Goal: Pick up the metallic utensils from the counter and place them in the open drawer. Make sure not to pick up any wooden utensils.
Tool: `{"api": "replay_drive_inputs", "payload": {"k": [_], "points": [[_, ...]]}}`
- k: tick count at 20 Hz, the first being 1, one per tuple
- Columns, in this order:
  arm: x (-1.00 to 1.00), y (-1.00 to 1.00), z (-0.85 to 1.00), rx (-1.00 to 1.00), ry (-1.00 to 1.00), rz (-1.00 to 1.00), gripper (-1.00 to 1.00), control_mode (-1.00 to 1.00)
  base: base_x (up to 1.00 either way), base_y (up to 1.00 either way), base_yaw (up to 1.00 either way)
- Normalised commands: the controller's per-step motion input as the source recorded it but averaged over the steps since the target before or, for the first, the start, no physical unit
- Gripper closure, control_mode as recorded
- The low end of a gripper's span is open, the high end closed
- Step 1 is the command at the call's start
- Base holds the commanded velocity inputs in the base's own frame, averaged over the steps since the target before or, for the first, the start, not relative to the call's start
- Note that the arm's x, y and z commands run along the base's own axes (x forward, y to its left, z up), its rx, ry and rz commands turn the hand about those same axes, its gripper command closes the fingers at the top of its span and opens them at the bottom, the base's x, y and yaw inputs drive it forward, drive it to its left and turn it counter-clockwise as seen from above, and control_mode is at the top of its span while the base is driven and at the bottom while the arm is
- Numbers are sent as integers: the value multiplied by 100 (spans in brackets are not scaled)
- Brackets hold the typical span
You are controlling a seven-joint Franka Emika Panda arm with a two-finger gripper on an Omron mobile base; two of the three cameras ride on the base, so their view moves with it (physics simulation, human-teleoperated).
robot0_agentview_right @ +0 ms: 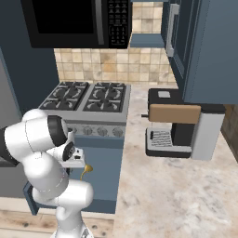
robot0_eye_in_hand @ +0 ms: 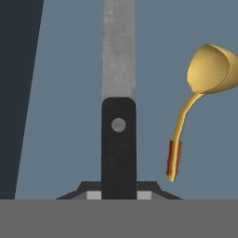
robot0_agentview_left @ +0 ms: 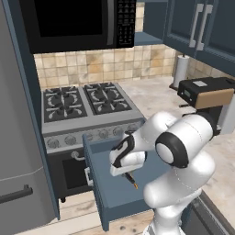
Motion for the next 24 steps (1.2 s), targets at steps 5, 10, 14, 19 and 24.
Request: {"api": "replay_drive_inputs", "payload": {"k": [5,10,14,19,24], "points": [[4,10,-38,0,1,1,100,-100,0,0,0],[8,8,-24,0,1,0,100,-100,0,0,0],[25,0,-17,-1,0,0,100,-100,0,0,0],[37,0,-4,-1,0,0,100,-100,0,0,0],[2,0,0,0,0,0,100,-100,0,0,0]]}}
